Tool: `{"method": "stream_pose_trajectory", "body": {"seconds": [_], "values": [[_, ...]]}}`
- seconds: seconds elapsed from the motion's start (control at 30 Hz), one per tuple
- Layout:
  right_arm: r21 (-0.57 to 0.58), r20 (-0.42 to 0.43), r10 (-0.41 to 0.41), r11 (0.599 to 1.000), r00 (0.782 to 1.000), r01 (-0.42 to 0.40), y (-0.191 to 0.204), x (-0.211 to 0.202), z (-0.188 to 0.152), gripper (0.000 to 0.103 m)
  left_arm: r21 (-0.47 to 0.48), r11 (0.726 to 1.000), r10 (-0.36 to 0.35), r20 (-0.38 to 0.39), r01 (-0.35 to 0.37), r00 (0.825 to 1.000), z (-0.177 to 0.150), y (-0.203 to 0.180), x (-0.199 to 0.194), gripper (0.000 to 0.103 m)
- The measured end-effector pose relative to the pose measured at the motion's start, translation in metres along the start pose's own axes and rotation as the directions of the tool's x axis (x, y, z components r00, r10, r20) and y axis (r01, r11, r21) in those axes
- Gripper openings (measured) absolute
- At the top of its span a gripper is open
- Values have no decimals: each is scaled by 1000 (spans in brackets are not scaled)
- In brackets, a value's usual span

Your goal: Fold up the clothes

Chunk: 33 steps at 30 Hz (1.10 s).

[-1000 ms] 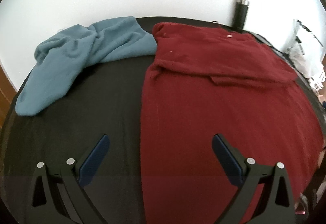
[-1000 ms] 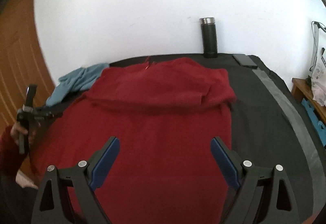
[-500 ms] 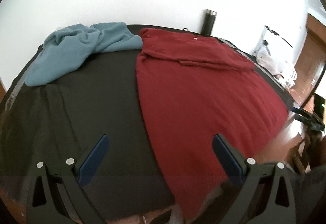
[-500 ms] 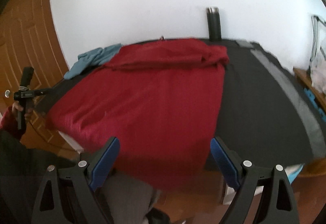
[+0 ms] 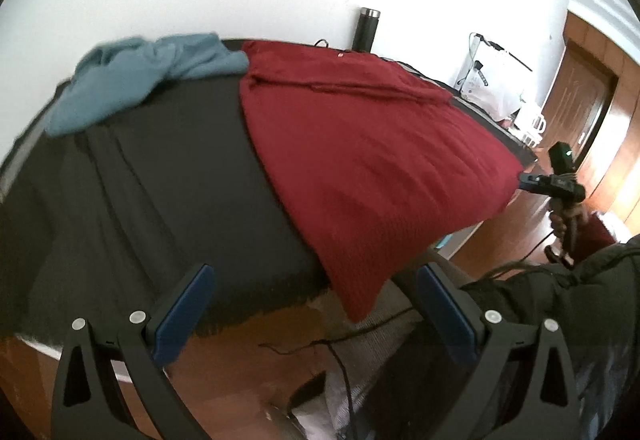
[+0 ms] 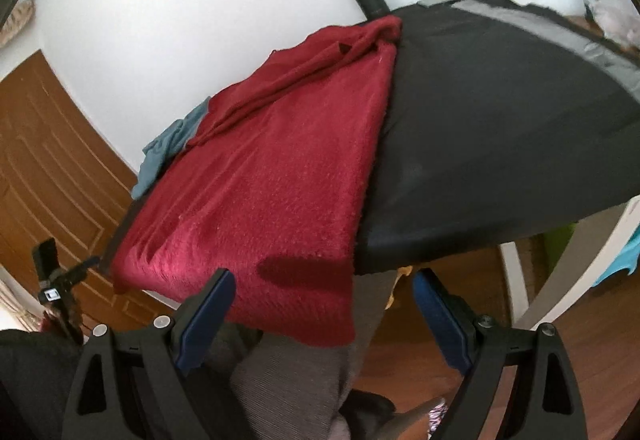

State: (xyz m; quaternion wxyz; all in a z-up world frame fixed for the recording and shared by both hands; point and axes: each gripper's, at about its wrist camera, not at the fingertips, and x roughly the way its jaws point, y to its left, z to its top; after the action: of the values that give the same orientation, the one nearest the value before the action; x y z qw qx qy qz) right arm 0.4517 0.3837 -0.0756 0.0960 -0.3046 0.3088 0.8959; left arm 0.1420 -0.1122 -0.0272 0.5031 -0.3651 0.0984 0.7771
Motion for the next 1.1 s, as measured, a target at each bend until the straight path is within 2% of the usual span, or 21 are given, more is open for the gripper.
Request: {"method": "stream_pose_trajectory", "body": {"seconds": [0.1,0.23,0.3,0.5,0.7,0.77,0.8,0.87,0.93,0.97,1.0,1.03,1.1], "values": [[-13,-9,22,1000,1000,-22,5,8,1,92,-54,998,-36,3,37,999,-9,11,2,102],[-28,-6,48,998,999,-48,10,11,0,92,-106,986,-124,19,125,992,-16,20,7,102],[-20,-5,47,999,999,-47,10,12,0,92,-147,970,-198,-2,196,980,-19,21,17,102],[-57,-20,98,993,995,-99,21,12,-4,91,-157,943,-306,-63,293,950,-27,5,34,102],[-106,-31,129,986,991,-132,29,10,-7,78,-197,918,-369,-99,345,924,-21,1,59,102],[-112,-33,131,985,991,-134,28,8,-8,69,-233,902,-396,-117,362,911,-16,1,72,102],[-119,-34,127,984,991,-130,27,6,-10,64,-249,901,-394,-130,354,910,-15,0,78,101],[-133,-34,117,984,993,-120,27,3,-12,42,-280,899,-388,-157,336,908,-12,-2,91,86],[-155,-29,106,982,994,-109,27,0,-14,27,-323,901,-365,-208,289,907,-11,0,106,39],[-167,-26,105,980,994,-108,27,-2,-16,23,-336,902,-356,-222,271,908,-10,1,111,33],[-180,-22,110,977,994,-112,27,-3,-17,22,-344,901,-353,-228,264,908,-11,0,112,21],[-189,-19,115,975,993,-116,28,-5,-18,19,-352,900,-350,-233,257,907,-11,0,114,14],[-207,-12,126,970,992,-126,30,-7,-18,17,-357,898,-349,-230,255,908,-11,-3,113,10]]}}
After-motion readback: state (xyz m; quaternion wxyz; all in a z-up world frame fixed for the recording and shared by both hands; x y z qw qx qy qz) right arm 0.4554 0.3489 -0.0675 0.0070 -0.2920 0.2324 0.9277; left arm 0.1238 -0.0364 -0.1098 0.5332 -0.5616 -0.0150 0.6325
